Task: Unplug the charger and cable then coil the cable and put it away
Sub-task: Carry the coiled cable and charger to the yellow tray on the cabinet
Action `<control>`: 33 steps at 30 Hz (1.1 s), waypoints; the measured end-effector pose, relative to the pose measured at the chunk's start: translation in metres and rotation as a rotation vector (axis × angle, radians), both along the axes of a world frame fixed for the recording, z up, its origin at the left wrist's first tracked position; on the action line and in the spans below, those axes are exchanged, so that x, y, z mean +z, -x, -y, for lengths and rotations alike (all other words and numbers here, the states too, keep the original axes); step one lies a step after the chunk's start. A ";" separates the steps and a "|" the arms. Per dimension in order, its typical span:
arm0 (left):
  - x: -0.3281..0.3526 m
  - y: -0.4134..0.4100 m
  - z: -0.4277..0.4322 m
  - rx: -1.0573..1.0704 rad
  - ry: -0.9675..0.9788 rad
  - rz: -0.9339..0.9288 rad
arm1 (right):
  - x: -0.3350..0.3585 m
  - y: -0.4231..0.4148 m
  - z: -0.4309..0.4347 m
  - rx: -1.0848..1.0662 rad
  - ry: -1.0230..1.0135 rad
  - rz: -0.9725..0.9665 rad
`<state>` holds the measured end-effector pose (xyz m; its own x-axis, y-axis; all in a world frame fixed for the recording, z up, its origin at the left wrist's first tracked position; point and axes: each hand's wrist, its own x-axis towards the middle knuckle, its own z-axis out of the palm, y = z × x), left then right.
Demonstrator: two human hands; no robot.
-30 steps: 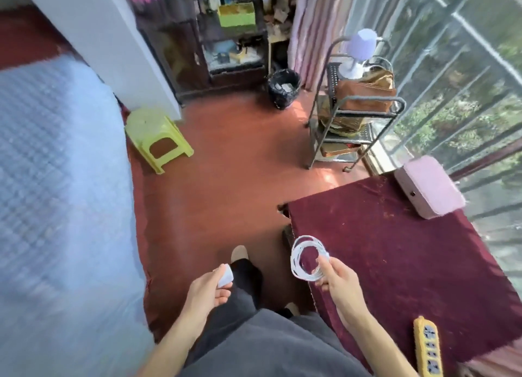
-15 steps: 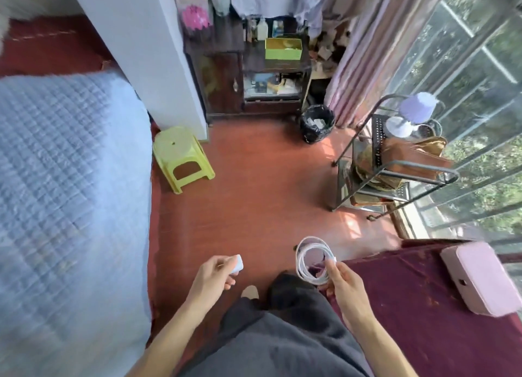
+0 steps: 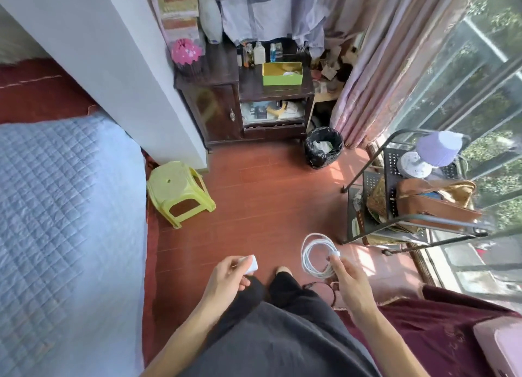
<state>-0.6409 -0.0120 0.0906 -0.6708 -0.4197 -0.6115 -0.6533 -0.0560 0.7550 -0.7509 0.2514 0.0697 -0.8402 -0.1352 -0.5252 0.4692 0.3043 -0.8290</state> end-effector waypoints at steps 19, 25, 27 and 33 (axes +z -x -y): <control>-0.023 0.215 0.203 0.144 -0.057 0.039 | 0.002 0.240 0.201 0.001 0.041 0.022; -0.010 0.321 0.253 0.001 -0.025 -0.037 | 0.002 0.297 0.227 -0.117 0.061 0.012; -0.010 0.353 0.262 -0.022 -0.010 -0.060 | -0.004 0.319 0.230 -0.150 0.067 0.034; -0.024 0.441 0.273 -0.063 -0.002 -0.024 | -0.032 0.405 0.230 -0.221 0.042 0.111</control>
